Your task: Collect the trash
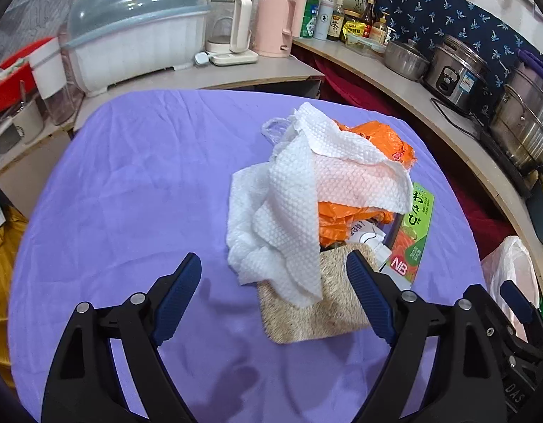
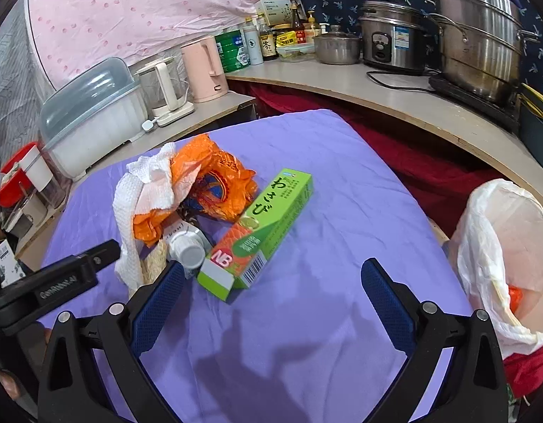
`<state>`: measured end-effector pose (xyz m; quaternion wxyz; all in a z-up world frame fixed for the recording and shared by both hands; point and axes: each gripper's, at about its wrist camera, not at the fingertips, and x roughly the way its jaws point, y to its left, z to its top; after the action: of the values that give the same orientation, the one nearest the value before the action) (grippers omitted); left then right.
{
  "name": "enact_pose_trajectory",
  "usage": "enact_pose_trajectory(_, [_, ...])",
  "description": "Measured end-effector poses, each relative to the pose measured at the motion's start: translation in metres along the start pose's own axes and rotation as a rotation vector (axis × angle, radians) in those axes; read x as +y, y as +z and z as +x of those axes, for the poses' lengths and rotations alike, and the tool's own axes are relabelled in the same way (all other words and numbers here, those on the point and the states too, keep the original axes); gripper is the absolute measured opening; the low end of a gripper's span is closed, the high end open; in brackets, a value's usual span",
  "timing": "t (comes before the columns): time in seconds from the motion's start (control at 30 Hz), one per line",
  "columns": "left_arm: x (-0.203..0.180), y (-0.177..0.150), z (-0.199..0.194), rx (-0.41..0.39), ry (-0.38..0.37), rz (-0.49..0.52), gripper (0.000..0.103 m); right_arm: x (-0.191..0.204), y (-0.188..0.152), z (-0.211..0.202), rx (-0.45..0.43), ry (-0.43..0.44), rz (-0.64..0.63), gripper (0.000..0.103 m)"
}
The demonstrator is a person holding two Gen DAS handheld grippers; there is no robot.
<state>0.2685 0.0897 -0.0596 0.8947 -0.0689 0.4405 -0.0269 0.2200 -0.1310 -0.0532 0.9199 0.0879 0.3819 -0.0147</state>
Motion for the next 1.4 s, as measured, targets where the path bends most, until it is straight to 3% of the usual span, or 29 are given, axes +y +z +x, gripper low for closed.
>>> enact_pose_trajectory(0.17, [-0.006, 0.002, 0.021, 0.03, -0.003, 0.011, 0.076, 0.008, 0.017, 0.011, 0.022, 0.034, 0.002, 0.097])
enact_pose_trajectory(0.37, [-0.003, 0.007, 0.033, 0.06, -0.027, 0.001, 0.05, 0.016, 0.035, 0.019, 0.012, 0.063, 0.011, 0.096])
enact_pose_trajectory(0.43, [-0.002, 0.008, 0.036, 0.065, -0.036, 0.0, 0.042, 0.024, 0.042, 0.022, 0.01, 0.067, -0.014, 0.089])
enact_pose_trajectory(0.5, [0.0, 0.008, 0.038, 0.074, -0.047, -0.001, 0.025, 0.031, 0.046, 0.027, 0.014, 0.082, -0.029, 0.078])
enact_pose_trajectory(0.6, [0.005, 0.008, 0.039, 0.085, -0.073, -0.02, 0.012, 0.044, 0.051, 0.035, 0.028, 0.107, -0.048, 0.064])
enact_pose_trajectory(0.77, [0.01, 0.008, 0.034, 0.08, -0.091, -0.032, 0.007, 0.062, 0.053, 0.048, 0.062, 0.176, -0.071, 0.037])
enact_pose_trajectory(0.93, [0.016, 0.011, 0.027, 0.066, -0.082, -0.031, 0.006, 0.069, 0.052, 0.063, 0.097, 0.195, -0.062, 0.025])
enact_pose_trajectory(1.1, [0.022, 0.014, 0.019, 0.045, -0.065, -0.041, 0.006, 0.072, 0.048, 0.075, 0.129, 0.218, -0.055, 0.004])
enact_pose_trajectory(1.4, [0.024, 0.017, -0.023, -0.023, -0.064, -0.042, 0.005, 0.058, 0.053, 0.024, 0.041, 0.225, -0.036, 0.002])
